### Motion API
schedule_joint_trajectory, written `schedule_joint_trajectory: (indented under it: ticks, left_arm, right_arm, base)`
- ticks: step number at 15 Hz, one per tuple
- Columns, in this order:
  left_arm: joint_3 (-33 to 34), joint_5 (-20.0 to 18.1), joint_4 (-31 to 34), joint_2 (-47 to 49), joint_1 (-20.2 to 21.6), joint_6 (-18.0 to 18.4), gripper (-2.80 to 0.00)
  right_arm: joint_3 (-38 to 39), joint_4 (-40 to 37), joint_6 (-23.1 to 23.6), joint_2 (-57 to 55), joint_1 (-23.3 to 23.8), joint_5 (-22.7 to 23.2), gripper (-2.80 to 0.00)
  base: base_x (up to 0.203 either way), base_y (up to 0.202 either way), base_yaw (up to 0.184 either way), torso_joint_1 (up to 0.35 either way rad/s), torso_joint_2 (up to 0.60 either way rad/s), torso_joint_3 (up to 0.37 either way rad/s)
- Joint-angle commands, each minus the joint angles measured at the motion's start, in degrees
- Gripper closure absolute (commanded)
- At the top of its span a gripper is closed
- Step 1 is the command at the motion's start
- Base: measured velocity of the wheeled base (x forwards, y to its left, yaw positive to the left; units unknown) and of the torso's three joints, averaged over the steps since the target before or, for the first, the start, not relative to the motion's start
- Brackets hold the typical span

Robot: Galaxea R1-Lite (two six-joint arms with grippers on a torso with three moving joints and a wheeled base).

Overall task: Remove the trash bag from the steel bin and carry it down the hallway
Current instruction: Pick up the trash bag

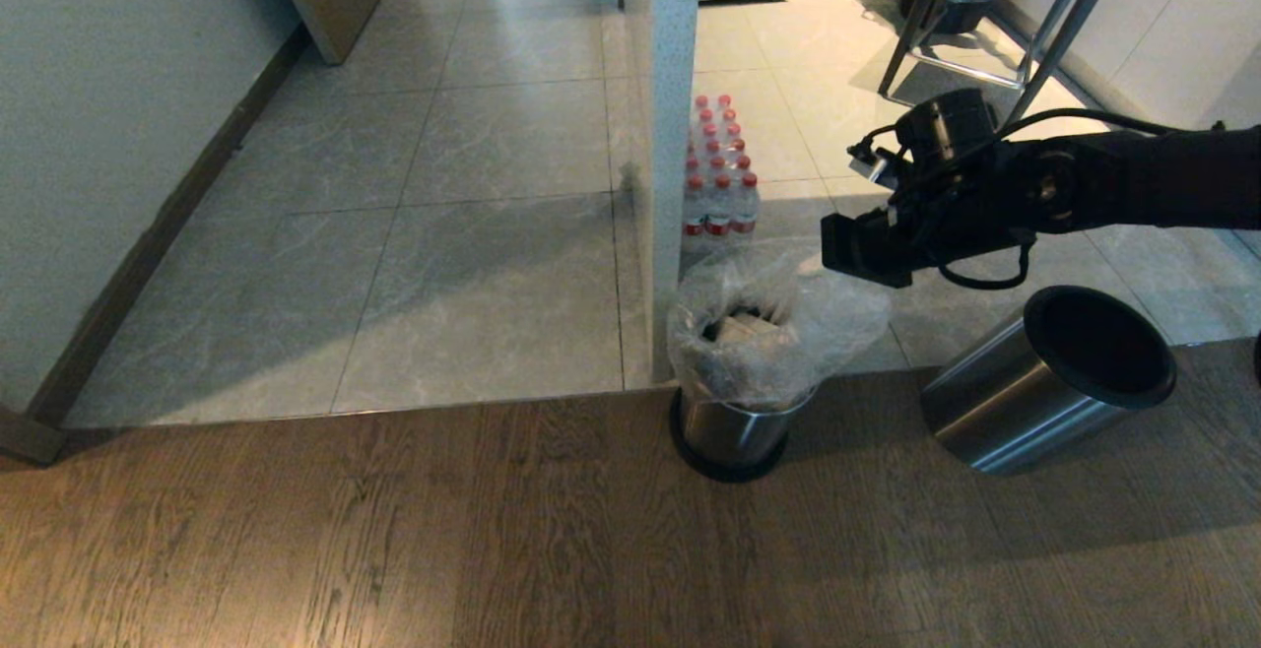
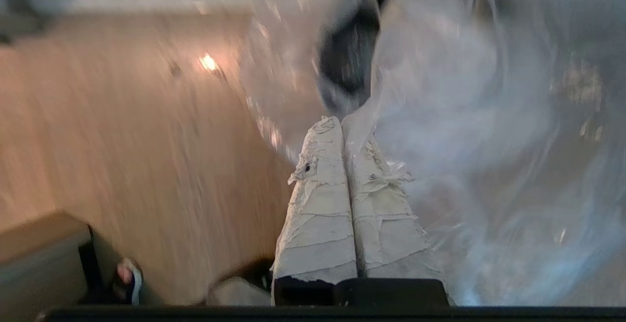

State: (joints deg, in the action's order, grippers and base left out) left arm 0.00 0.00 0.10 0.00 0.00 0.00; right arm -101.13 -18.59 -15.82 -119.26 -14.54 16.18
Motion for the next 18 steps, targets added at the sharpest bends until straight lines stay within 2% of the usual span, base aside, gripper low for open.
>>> schedule_joint_trajectory:
  ticks: [1,4,9,14,18]
  left_arm:
    - [0.0,0.0,0.0,0.0,0.0,0.0,0.00]
    - [0.0,0.0,0.0,0.0,0.0,0.0,0.00]
    - [0.0,0.0,0.0,0.0,0.0,0.0,0.00]
    - [0.0,0.0,0.0,0.0,0.0,0.0,0.00]
    - [0.0,0.0,0.0,0.0,0.0,0.0,0.00]
  right_arm:
    - [3.3,-0.3,0.0,-1.8,0.0,0.0,0.00]
    - [8.4,-0.4,0.3,-3.4,-0.1,-0.2,0.00]
    - [9.9,-5.2,0.8,-4.8,0.0,-0.5,0.00]
    - [10.2,-8.9,6.0,-5.5,-0.1,-0.7,0.00]
    - [13.2,-9.0,14.3,-7.7,-1.6,-8.1,0.00]
  base:
    - [0.000,0.000,0.000,0.000,0.00,0.000]
    - [0.000,0.000,0.000,0.000,0.00,0.000]
    - [0.000,0.000,0.000,0.000,0.00,0.000]
    - [0.000,0.000,0.000,0.000,0.00,0.000]
    - [0.000,0.000,0.000,0.000,0.00,0.000]
